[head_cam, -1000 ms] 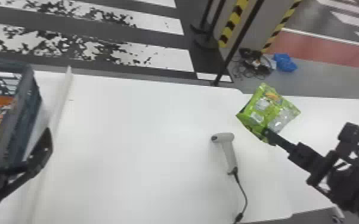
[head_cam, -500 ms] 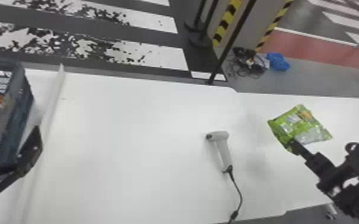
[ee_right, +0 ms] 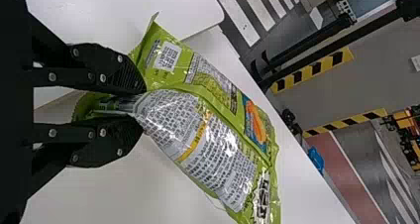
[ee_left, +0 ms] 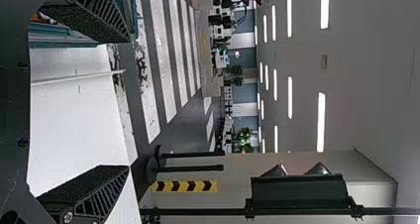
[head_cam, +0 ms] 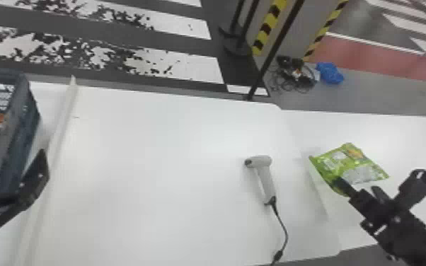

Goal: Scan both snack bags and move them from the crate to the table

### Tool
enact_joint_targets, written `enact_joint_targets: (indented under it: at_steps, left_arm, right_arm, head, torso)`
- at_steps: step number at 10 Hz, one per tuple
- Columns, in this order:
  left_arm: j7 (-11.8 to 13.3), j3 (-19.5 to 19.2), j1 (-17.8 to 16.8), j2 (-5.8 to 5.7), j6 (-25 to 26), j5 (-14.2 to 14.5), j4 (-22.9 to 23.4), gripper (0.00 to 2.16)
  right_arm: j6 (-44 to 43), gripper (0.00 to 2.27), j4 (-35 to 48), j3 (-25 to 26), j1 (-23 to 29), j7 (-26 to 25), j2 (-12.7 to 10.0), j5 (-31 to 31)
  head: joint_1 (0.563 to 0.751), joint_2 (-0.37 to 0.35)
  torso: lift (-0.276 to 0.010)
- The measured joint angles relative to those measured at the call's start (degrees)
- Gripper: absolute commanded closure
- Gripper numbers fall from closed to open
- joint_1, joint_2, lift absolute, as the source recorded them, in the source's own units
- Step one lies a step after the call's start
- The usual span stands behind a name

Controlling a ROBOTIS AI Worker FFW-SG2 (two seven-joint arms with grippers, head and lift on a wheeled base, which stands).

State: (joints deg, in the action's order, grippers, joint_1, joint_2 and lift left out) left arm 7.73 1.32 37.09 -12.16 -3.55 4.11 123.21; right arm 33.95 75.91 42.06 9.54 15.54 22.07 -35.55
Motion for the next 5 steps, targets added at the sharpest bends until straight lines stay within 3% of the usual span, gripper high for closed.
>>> enact_joint_targets:
  at_steps: [3, 5]
  left_arm:
    - [0.0, -0.3, 0.3, -0.06, 0.0, 0.1, 0.3, 0.08]
    - [0.0, -0.4, 0.4, 0.05, 0.0, 0.0, 0.6, 0.08]
  right_arm:
    - [-2.3, 0.06, 1.8, -1.0, 0.4, 0.0, 0.0, 0.4]
    - [-4.4, 0.06, 10.1, -0.6, 3.9, -0.2, -1.8, 1.5]
  head:
    - [0.695, -0.350]
    - [0.695, -0.350]
  torso:
    - [-0.088]
    - [-0.088]
